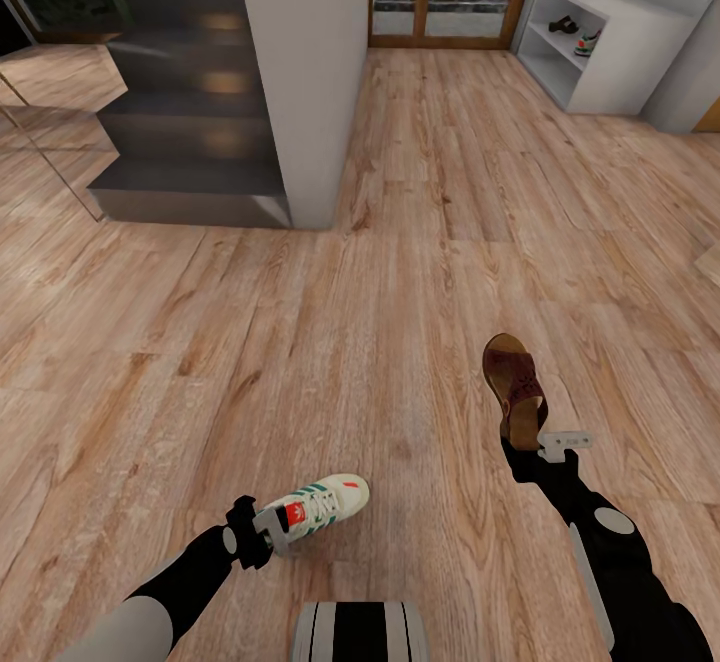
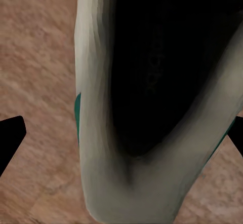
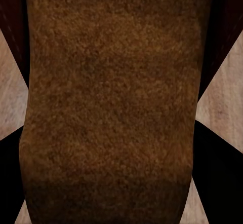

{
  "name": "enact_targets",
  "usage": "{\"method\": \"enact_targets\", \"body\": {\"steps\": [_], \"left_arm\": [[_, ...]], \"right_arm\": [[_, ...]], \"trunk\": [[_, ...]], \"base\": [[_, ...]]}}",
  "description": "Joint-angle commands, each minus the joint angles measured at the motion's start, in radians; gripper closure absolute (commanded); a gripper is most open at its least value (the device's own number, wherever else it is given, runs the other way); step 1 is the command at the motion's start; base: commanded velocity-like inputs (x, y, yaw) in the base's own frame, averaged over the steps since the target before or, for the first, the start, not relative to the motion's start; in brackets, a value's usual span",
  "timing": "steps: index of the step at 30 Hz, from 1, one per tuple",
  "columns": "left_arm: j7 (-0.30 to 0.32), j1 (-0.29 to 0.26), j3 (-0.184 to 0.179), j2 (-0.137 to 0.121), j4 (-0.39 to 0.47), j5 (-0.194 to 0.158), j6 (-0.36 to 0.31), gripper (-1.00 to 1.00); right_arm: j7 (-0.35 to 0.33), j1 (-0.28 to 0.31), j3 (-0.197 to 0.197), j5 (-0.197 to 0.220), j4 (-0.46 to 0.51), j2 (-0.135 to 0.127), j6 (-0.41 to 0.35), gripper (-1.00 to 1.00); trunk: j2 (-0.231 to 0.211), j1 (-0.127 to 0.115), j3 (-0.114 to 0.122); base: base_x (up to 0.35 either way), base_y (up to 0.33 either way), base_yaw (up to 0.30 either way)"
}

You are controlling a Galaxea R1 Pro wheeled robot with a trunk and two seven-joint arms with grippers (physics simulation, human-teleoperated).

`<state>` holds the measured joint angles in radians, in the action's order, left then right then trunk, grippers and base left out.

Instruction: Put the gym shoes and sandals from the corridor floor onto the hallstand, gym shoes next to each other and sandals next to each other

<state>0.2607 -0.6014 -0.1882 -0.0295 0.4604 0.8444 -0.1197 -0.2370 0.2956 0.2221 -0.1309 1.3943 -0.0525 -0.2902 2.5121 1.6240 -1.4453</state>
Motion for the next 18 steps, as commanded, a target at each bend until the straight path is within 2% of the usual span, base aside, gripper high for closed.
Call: {"method": "enact_targets", "body": {"steps": [1,18], "left_arm": [[0.005,0.0,-0.004,-0.001,0.003,0.006,-0.005,-1.0],[0.005,0.001,-0.005,0.0,0.003,0.005,-0.005,-1.0]], "right_arm": [[-0.008,0.0,0.002,-0.01,0.002,0.0,-0.004,1.0],[-0.008,0.0,0.002,-0.01,0.002,0.0,-0.004,1.0]], "trunk": [[0.0,0.0,-0.001],[0.0,0.0,-0.001]], "base": [[0.016,0.0,0.0],[0.003,0.0,0.0]]}}
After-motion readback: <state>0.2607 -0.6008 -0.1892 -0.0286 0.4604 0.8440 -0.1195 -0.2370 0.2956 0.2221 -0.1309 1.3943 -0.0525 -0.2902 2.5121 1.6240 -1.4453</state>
